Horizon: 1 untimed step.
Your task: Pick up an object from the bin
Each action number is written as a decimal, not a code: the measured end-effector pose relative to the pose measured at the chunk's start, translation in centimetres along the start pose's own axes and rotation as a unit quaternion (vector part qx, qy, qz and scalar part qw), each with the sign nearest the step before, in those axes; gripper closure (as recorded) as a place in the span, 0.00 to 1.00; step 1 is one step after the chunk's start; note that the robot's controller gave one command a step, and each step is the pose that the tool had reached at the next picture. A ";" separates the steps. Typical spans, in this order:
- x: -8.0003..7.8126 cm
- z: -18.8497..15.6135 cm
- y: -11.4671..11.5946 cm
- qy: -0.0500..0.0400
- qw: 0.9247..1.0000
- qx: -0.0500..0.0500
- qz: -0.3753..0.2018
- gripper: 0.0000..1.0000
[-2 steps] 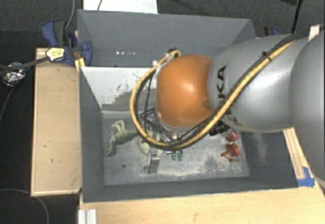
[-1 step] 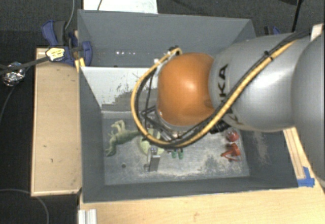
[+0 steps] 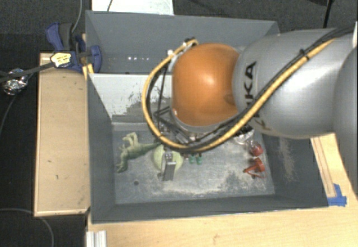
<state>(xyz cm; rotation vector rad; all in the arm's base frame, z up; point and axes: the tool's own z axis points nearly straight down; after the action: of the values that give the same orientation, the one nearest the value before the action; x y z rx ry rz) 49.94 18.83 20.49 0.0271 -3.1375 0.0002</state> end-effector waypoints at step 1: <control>-0.7 -0.2 0.1 -0.004 1.000 -0.001 0.003 0.00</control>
Offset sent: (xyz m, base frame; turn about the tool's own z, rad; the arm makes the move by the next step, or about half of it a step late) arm 0.0266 -0.0181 -0.0429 0.0533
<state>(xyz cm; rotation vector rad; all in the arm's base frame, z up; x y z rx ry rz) 50.60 18.94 20.68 0.0163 -3.1455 -0.0044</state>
